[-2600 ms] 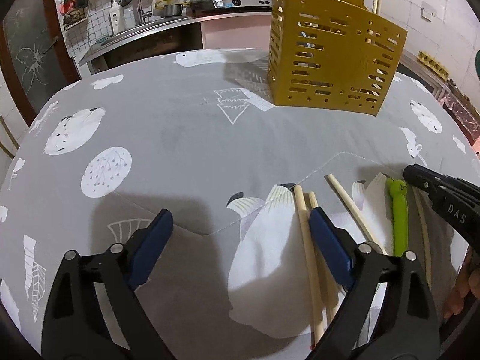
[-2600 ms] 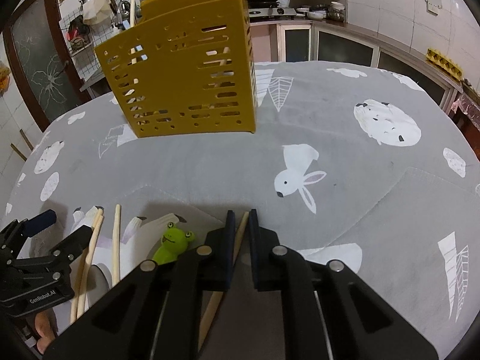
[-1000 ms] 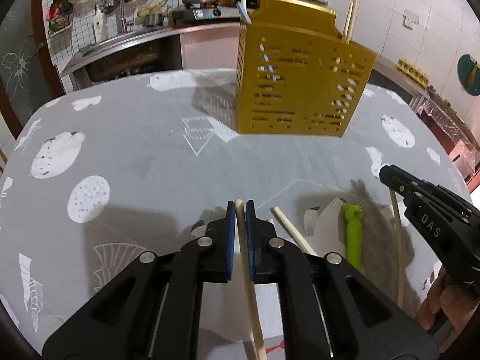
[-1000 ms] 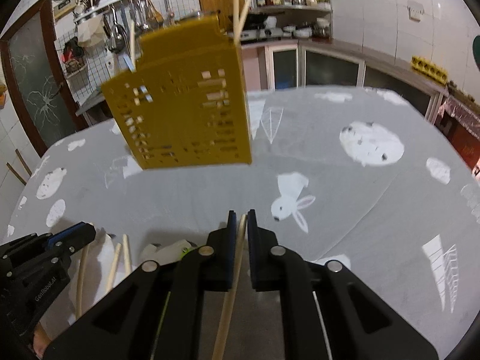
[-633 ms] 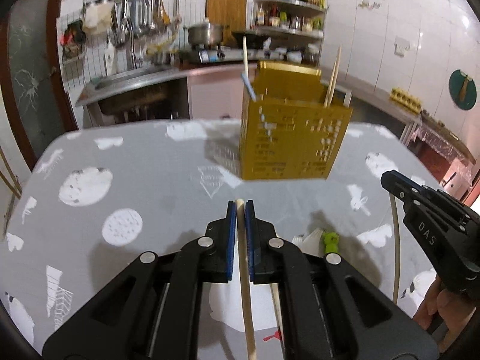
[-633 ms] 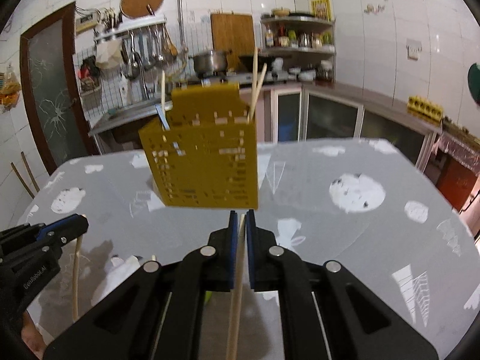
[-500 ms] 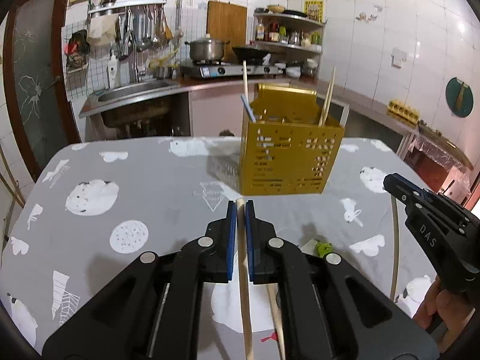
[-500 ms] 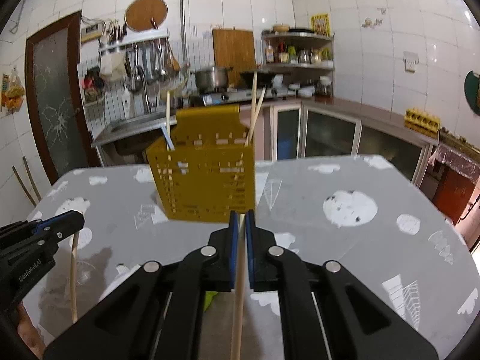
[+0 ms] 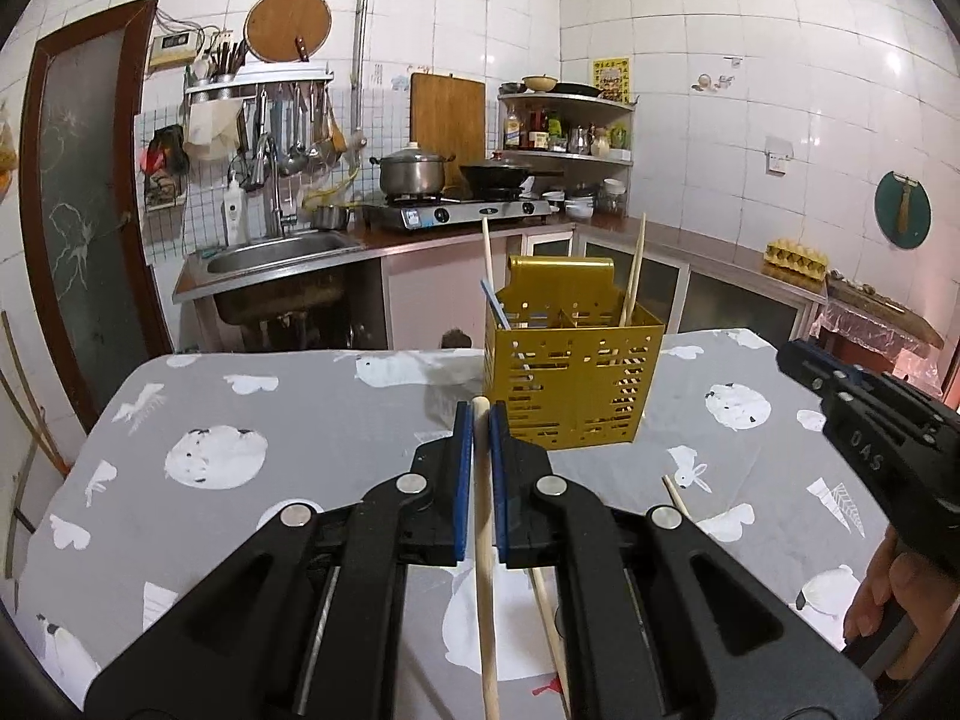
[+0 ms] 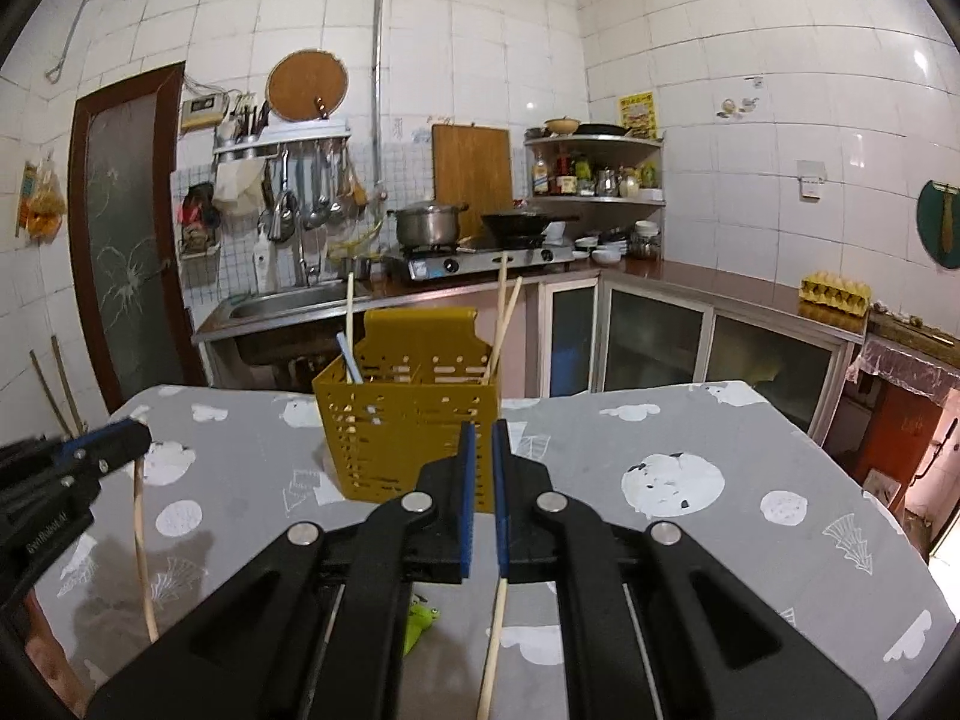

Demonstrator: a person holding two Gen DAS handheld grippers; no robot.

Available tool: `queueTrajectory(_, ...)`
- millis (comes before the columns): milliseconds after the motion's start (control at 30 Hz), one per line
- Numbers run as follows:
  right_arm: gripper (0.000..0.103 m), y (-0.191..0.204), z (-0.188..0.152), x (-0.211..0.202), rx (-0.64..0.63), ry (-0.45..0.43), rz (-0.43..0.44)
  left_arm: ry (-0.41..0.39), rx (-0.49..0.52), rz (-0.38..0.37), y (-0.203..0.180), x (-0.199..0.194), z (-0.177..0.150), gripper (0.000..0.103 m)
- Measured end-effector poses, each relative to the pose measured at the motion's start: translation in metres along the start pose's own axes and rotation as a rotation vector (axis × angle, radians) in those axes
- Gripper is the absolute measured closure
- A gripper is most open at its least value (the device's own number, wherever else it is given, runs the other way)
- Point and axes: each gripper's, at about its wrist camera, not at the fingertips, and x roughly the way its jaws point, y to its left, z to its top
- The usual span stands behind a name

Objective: Organize utensils
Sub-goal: 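Lift both held chopsticks and carry them over the yellow holder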

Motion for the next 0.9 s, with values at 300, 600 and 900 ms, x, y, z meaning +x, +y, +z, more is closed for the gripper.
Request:
queueTrajectory(300,0.096,-0.012,-0.022,0.054,0.053,0.188,0.029,0.039,-0.011,-0.007,0.007,0.018,0.003,0.098)
queueTrajectory(600,0.058,-0.019,-0.059,0.12,0.05,0.384,-0.01,0.11,-0.046,-0.02,0.024,0.062,0.008,0.098)
queueTrajectory(900,0.091,-0.009,-0.08,0.167,0.016,0.54,-0.042,0.156,-0.071,-0.038,0.033,0.094,0.005,0.098)
